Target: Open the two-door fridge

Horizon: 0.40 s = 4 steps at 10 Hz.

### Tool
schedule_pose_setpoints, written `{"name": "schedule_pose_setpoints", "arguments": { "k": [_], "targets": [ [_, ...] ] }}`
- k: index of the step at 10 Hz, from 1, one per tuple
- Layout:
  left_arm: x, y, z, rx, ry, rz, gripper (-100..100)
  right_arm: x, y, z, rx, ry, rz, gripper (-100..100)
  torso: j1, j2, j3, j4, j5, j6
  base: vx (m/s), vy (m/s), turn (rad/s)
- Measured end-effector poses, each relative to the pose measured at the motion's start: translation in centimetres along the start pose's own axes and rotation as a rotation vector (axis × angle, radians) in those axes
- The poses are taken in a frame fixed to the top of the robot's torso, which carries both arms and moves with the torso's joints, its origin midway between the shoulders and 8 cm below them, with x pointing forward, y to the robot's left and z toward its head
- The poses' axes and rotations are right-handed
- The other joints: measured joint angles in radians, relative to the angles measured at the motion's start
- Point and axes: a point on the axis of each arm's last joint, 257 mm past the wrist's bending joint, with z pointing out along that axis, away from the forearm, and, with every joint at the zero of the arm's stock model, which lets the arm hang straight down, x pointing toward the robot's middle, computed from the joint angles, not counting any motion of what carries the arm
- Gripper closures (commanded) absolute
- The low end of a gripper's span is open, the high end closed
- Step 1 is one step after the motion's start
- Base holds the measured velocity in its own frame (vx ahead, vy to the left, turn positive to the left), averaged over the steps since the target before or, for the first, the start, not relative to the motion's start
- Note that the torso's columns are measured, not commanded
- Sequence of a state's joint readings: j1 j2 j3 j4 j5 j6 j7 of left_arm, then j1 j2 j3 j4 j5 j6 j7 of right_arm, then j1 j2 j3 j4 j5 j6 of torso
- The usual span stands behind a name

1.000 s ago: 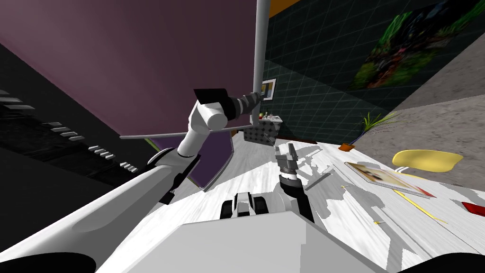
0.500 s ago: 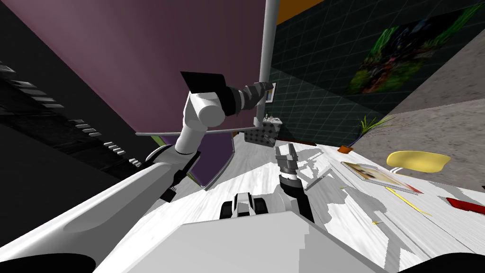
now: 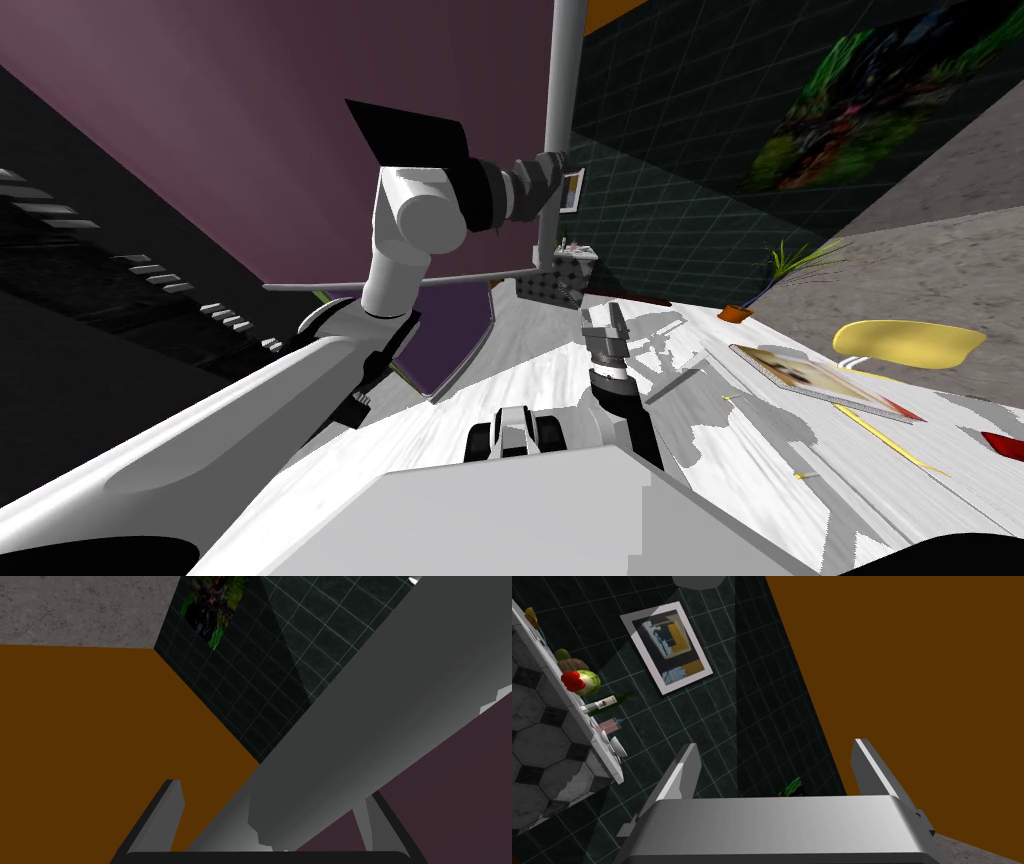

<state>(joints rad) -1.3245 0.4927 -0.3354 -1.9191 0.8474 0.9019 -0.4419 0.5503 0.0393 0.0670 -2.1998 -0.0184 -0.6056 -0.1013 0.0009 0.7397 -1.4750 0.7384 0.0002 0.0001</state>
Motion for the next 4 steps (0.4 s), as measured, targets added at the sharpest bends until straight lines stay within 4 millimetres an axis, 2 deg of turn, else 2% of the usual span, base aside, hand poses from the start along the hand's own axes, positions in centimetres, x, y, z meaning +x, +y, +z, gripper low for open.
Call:
{"name": "schedule_pose_setpoints", "arguments": {
  "k": [4],
  "targets": [
    [0.0, 0.0, 0.0, 0.0, 0.0, 0.0, 0, 0.0, 0.0, 0.0, 0.0, 0.0, 0.0, 0, -0.001, -0.002, -0.001, -0.001, 0.0, 0.0, 0.0, 0.0, 0.0]
  ]
}}
